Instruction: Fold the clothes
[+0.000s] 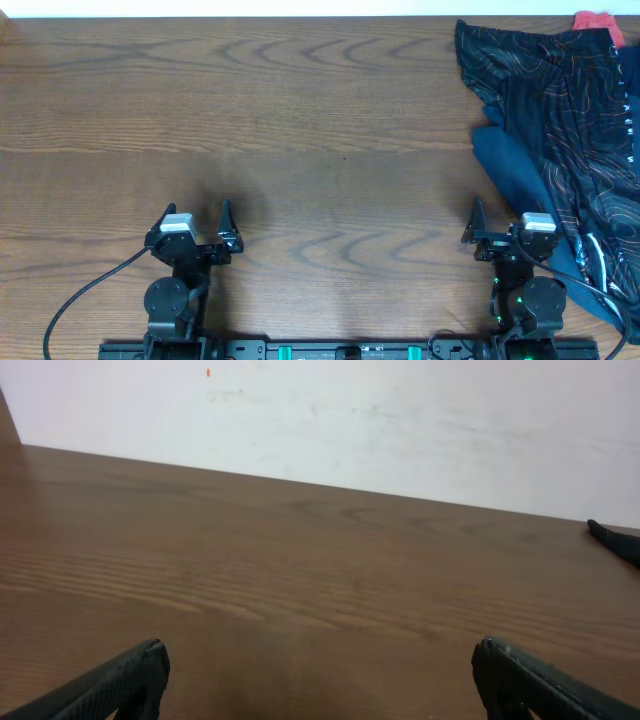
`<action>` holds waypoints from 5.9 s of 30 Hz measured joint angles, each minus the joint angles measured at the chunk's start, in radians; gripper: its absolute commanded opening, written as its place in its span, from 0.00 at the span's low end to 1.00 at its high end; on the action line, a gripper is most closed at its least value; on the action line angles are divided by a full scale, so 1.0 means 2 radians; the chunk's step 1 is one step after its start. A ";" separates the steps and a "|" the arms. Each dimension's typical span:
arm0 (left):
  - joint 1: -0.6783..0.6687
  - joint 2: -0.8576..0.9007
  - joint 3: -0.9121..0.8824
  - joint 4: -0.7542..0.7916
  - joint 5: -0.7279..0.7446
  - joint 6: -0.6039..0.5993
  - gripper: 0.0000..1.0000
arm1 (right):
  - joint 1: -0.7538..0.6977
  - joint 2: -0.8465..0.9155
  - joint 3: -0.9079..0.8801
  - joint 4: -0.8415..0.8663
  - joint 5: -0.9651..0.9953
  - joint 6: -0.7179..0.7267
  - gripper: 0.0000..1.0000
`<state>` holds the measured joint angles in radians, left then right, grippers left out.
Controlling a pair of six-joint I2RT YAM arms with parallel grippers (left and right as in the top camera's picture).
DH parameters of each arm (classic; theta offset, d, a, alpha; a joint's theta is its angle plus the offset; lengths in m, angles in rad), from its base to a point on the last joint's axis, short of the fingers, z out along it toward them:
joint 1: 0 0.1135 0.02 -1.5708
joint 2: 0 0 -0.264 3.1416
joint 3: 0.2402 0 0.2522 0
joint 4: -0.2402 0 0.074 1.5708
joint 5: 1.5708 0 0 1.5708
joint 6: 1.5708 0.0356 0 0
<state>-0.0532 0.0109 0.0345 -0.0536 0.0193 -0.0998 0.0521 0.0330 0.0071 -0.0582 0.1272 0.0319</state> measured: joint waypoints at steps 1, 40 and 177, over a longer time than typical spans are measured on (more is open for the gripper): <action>0.000 0.000 0.000 0.000 0.000 0.000 0.98 | 0.000 0.000 0.000 0.000 0.000 0.000 0.99; 0.000 0.154 0.123 -0.099 0.000 -0.020 0.98 | -0.001 0.189 0.177 -0.139 0.047 0.019 0.99; 0.095 0.826 0.729 -0.193 0.007 -0.095 0.98 | 0.033 0.612 0.595 -0.378 0.062 0.078 0.99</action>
<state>0.1375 1.6627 1.4921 -0.4397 0.0334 -0.2897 0.1173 1.2560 1.1976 -0.8146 0.2504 0.1871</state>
